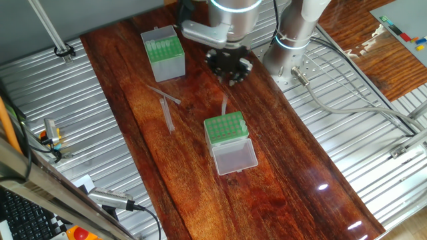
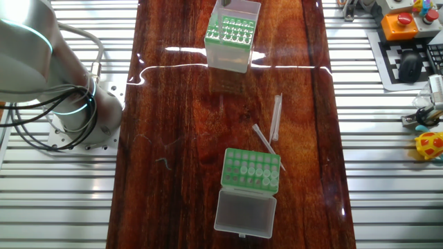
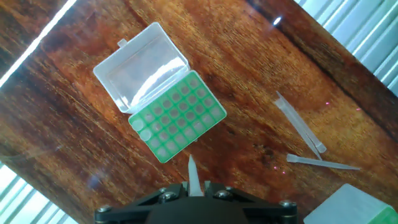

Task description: Transfer all large pipette tips from one holder to another

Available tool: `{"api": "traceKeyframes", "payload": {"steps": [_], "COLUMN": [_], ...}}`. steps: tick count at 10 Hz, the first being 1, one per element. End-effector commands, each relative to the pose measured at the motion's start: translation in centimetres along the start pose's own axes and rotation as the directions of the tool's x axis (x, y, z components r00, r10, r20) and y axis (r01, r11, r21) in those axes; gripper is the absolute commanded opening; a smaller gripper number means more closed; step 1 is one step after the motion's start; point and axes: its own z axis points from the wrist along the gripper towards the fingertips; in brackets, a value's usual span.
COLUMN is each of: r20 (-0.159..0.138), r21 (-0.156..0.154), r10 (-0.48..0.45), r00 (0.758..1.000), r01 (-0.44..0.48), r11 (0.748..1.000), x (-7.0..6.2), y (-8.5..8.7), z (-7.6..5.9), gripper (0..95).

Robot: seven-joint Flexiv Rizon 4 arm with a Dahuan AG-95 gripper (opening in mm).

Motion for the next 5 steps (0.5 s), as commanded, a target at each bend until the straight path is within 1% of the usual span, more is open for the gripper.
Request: {"api": "traceKeyframes", "payload": {"steps": [1,2,3,4,5], "r20": [0.009,0.003,-0.001,0.014,0.021], "r21": [0.023,0.022,0.023,0.008,0.0], "r10": [-0.118,-0.138,-0.136,-0.125,-0.117], "r00": [0.993,0.99,0.991,0.992,0.993], "r01": [0.118,0.138,0.136,0.125,0.117], "r11": [0.993,0.99,0.99,0.992,0.993], "x": [3.6,4.2,4.2,4.2,4.2], "y": [-7.4,-8.4,-8.4,-8.4,-8.4], "z": [0.9,0.9,0.8,0.8,0.8], "gripper": [0.0,0.0,0.0,0.0,19.0]}}
